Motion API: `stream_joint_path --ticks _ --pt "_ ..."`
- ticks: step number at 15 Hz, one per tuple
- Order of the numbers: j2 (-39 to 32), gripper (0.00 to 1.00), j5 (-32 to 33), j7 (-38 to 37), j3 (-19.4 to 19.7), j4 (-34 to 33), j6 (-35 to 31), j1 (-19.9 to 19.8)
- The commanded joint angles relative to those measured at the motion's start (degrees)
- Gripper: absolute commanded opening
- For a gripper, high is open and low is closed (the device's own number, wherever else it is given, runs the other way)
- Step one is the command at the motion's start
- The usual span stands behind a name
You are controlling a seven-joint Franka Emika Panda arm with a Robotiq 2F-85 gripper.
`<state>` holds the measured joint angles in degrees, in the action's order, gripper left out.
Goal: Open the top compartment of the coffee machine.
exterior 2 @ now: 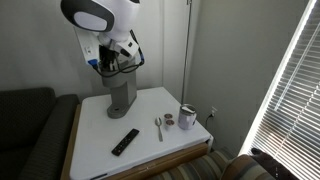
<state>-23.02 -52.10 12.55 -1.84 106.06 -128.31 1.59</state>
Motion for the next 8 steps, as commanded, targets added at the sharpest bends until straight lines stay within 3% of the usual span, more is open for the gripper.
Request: stream_joint_path --ticks 1,8 --pt "-0.12 0.0 -1.07 0.81 -1.4 -1.12 -1.21 -1.01" --pt "3.36 0.0 -0.39 1.01 -2.3 0.11 -4.93 -0.07"
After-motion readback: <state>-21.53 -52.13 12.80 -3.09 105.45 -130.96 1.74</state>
